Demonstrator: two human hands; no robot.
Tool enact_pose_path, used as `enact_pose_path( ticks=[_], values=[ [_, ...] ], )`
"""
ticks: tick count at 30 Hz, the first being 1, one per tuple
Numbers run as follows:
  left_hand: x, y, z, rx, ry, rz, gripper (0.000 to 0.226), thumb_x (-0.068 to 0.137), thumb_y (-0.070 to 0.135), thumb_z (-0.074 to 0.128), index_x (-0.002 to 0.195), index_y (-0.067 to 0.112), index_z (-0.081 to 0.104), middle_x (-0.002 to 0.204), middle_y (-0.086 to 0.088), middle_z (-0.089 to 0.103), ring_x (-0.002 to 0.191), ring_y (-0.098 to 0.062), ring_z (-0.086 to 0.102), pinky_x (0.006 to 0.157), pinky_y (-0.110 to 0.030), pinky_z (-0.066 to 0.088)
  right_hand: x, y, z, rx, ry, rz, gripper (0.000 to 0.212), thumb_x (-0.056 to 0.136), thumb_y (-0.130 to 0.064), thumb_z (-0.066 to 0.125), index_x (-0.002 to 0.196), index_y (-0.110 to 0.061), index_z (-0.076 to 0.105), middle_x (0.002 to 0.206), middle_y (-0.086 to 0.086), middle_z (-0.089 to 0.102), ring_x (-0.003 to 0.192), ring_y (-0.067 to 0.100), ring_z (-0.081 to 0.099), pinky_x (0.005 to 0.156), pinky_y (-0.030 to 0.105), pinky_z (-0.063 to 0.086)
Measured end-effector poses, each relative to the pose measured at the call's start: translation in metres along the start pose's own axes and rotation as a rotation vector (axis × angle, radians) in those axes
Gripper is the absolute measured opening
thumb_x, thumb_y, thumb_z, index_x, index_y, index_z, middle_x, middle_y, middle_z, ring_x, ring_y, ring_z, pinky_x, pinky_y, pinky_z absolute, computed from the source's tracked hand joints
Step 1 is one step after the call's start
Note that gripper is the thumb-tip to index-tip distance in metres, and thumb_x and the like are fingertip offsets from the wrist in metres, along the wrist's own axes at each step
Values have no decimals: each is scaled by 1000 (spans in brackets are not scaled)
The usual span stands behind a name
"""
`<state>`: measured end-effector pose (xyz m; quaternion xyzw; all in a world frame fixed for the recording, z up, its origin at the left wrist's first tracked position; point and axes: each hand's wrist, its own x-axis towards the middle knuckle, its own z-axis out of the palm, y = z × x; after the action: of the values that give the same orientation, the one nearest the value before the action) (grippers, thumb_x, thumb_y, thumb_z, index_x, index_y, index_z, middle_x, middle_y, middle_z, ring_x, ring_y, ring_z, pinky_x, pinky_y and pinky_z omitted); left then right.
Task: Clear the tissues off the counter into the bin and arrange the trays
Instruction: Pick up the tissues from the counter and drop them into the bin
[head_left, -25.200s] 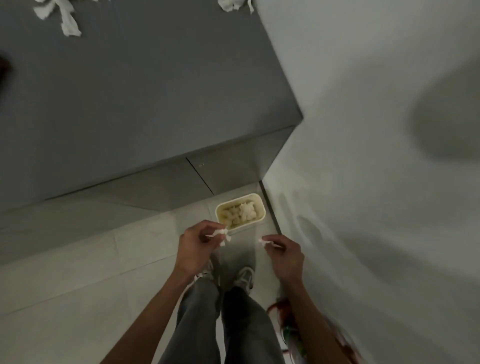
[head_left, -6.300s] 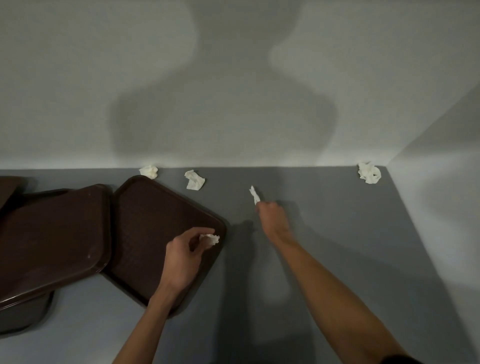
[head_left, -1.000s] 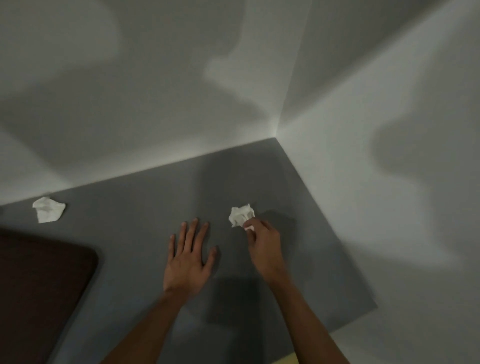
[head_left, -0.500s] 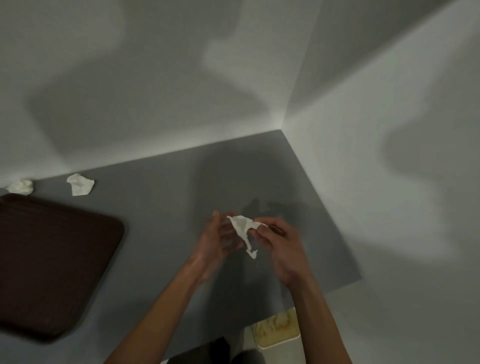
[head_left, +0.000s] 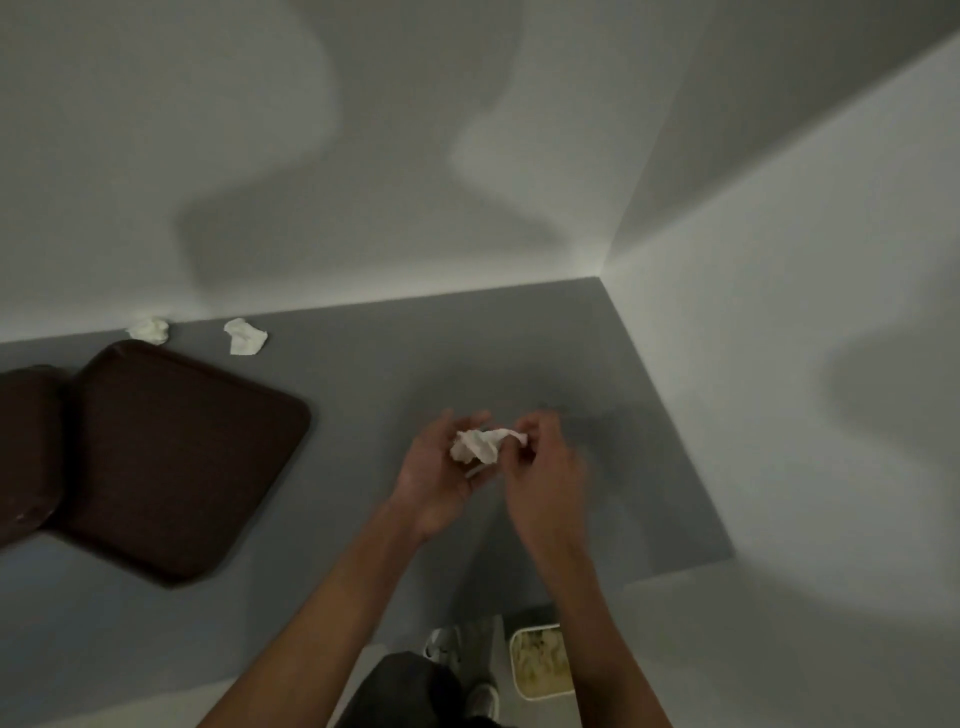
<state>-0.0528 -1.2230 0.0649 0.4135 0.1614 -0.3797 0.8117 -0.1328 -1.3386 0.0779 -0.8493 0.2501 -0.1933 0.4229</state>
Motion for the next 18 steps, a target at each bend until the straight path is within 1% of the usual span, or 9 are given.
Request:
enact_pose_path(
  ticks=[2,4,5,8,9,11,14,16,18],
  values=[
    [-15,-2,-3,34,27,33,37,104,40,49,108,10,70,104,-11,75,92,-24,71,82,-35,55,-16,-11,10,-28,-42,-123,15,94,-9,71,107,-16,68,105,3,70,88,20,67,77,22,48],
    [-28,-7,-11,57,58,93,28,103,32,57,110,9,71,105,-14,72,96,-26,68,85,-34,55,-36,-24,24,59,-233,-118,28,96,-4,66,120,-16,69,124,3,63,107,18,62,91,19,47],
    [-34,-9,-16,79,96,135,24,103,27,58,110,7,69,104,-16,71,96,-26,68,83,-32,57,-46,-30,31,74,-339,-112,33,96,-3,64,126,-16,68,130,3,61,115,18,60,97,22,47],
    [-56,-4,-42,138,262,255,23,107,22,54,100,3,66,86,-18,70,80,-26,71,68,-28,61,-72,-43,54,-9,-443,-232,44,87,-8,62,130,-11,70,130,9,69,121,26,64,105,31,50],
    [-61,1,-53,137,297,271,26,108,23,53,96,4,66,83,-18,70,75,-25,71,64,-27,61,-79,-47,59,-23,-483,-254,49,86,-11,60,134,-11,69,133,9,70,123,27,65,108,31,49],
    [-68,14,-76,153,350,288,32,109,28,50,90,6,64,75,-16,67,62,-20,68,54,-26,57,-89,-56,68,19,-595,-208,53,90,-8,58,142,-16,61,139,4,69,126,18,66,109,24,46],
    [-70,40,-112,220,486,330,42,110,33,47,74,12,54,50,0,47,39,-10,47,38,-18,37,-99,-66,84,175,-685,-152,46,90,-2,59,130,-24,62,117,-8,78,109,0,73,99,24,55],
    [-70,63,-140,275,553,354,49,110,36,45,66,17,44,47,0,34,38,-13,34,40,-20,25,-98,-72,104,197,-671,-139,34,90,1,60,113,-22,70,100,-13,81,97,-1,75,93,29,60],
    [-73,89,-172,267,580,338,49,110,39,44,64,22,39,50,1,32,45,-17,28,44,-26,17,-92,-80,135,158,-607,-137,29,89,-1,63,101,-25,73,92,-17,80,90,-1,76,88,34,62]
  ],
)
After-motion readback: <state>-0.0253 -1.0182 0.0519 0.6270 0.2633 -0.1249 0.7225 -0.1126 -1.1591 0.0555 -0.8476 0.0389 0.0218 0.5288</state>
